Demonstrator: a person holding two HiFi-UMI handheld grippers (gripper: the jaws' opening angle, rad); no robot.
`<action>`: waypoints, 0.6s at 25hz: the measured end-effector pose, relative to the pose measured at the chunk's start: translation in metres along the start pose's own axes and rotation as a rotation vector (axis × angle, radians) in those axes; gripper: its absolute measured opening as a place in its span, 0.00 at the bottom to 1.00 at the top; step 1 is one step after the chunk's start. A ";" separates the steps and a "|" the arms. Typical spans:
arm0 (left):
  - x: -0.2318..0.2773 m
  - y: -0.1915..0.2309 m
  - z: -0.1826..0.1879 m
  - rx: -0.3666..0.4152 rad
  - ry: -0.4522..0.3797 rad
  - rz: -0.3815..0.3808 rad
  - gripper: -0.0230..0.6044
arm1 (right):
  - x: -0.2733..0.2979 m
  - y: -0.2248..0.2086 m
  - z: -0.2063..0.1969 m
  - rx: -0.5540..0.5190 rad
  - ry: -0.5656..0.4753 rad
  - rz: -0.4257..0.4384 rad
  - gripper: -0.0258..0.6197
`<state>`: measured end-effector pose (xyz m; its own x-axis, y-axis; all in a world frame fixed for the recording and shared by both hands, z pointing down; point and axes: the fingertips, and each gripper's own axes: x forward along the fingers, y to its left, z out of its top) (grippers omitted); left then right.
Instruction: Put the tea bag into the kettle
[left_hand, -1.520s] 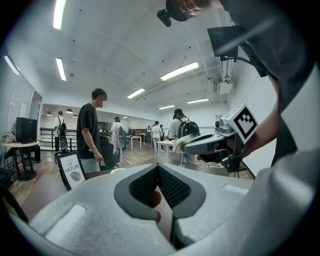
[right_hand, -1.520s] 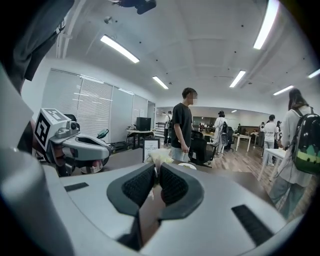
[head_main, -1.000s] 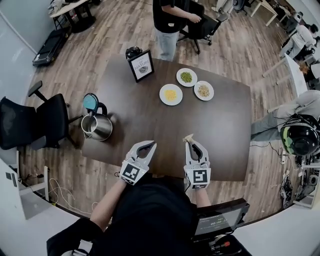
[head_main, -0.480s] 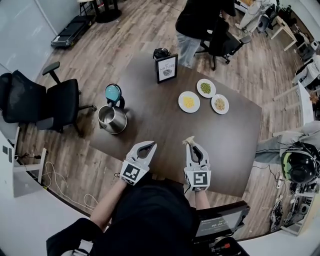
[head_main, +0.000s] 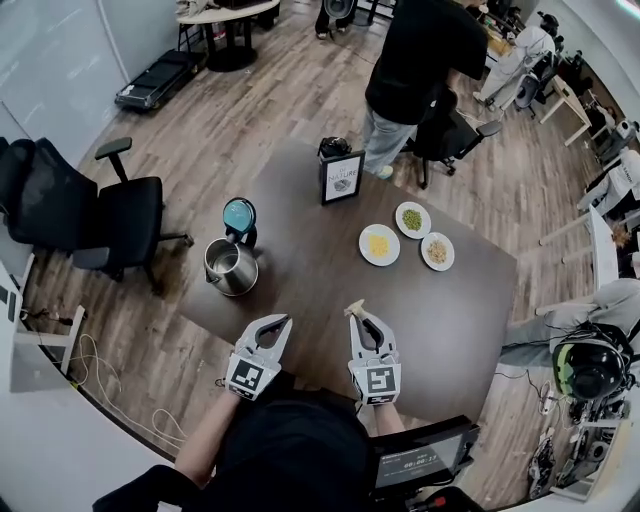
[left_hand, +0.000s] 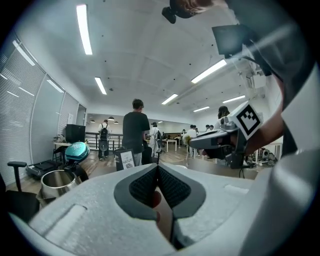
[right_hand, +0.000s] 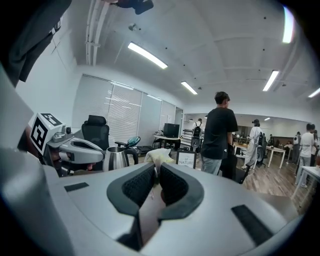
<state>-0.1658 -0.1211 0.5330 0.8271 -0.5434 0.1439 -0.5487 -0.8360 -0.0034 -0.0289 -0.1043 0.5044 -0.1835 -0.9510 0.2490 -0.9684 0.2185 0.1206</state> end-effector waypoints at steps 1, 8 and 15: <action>-0.005 0.004 -0.001 -0.004 -0.002 0.017 0.04 | 0.002 0.004 0.001 -0.007 -0.001 0.012 0.10; -0.037 0.026 -0.005 -0.019 -0.012 0.124 0.04 | 0.022 0.041 0.012 -0.039 -0.016 0.119 0.10; -0.054 0.035 -0.011 -0.044 -0.020 0.171 0.04 | 0.037 0.066 0.022 -0.053 -0.031 0.181 0.10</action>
<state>-0.2308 -0.1200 0.5363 0.7231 -0.6793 0.1253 -0.6862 -0.7272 0.0174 -0.1038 -0.1297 0.5001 -0.3601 -0.9010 0.2419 -0.9089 0.3973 0.1268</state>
